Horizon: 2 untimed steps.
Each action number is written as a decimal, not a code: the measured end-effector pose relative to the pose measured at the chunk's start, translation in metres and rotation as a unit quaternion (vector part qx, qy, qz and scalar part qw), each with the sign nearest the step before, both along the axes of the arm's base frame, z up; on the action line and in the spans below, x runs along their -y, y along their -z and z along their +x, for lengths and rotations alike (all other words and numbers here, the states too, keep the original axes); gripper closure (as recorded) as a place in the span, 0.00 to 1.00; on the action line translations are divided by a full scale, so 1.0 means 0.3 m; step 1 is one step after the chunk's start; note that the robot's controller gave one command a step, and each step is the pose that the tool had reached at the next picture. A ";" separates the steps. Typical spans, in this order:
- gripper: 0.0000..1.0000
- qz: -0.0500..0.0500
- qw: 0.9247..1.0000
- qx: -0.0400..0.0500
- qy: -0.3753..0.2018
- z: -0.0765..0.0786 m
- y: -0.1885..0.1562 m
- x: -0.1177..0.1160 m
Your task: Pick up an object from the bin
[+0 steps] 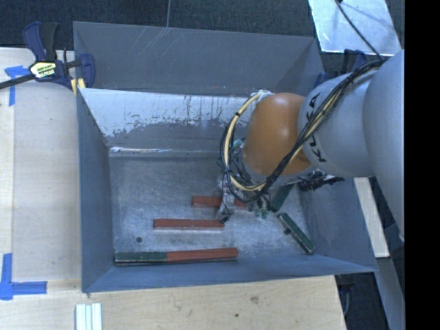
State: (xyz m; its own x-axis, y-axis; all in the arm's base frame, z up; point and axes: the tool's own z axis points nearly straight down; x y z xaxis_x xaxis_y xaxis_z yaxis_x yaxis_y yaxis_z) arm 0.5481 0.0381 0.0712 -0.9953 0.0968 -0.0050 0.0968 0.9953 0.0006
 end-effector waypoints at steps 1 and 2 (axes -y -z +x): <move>1.00 0.000 1.000 0.002 0.027 -0.160 -0.428 0.115; 1.00 -0.001 1.000 0.003 -0.012 -0.077 -0.628 0.233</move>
Offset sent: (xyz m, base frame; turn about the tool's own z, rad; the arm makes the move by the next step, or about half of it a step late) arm -0.0488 -0.0329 0.1240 0.0516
